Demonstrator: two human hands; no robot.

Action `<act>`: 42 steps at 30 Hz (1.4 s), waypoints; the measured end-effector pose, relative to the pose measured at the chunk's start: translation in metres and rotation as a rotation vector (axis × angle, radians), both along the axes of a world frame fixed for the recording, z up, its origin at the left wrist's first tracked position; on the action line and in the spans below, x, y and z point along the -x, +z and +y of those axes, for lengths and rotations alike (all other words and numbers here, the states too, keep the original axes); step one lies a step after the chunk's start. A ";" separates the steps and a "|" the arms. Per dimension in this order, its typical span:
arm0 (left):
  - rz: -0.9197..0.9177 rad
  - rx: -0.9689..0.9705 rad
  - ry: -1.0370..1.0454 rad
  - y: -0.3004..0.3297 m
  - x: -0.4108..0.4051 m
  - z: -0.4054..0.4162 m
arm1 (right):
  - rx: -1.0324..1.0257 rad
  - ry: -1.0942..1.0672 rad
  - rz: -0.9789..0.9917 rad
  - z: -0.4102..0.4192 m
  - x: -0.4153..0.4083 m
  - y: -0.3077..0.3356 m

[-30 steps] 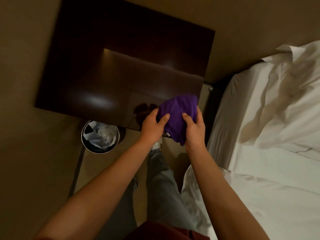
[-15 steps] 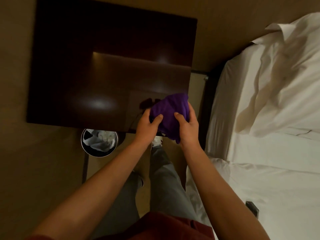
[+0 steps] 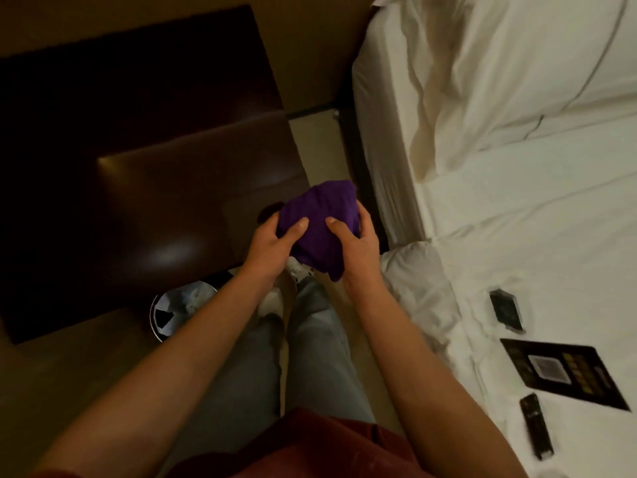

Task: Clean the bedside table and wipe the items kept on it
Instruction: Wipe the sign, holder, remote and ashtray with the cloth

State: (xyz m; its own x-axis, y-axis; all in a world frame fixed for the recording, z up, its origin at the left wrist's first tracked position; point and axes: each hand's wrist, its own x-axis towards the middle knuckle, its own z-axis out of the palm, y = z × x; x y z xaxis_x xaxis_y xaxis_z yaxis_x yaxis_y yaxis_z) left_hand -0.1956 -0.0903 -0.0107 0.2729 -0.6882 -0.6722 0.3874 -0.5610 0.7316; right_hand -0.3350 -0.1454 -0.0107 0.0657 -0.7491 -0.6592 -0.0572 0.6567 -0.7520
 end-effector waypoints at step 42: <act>-1.541 0.806 -1.951 -0.029 0.469 -0.094 | -0.275 -0.864 -0.110 0.204 0.396 -0.010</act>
State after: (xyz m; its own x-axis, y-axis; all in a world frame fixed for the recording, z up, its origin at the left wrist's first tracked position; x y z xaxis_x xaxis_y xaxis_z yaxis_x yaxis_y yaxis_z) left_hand -0.6648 -0.1844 -0.0402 -0.7680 -0.5177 -0.3771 -0.5708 0.8203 0.0364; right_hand -0.7315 0.0591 -0.0208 -0.3723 -0.3844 -0.8448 0.6002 0.5945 -0.5351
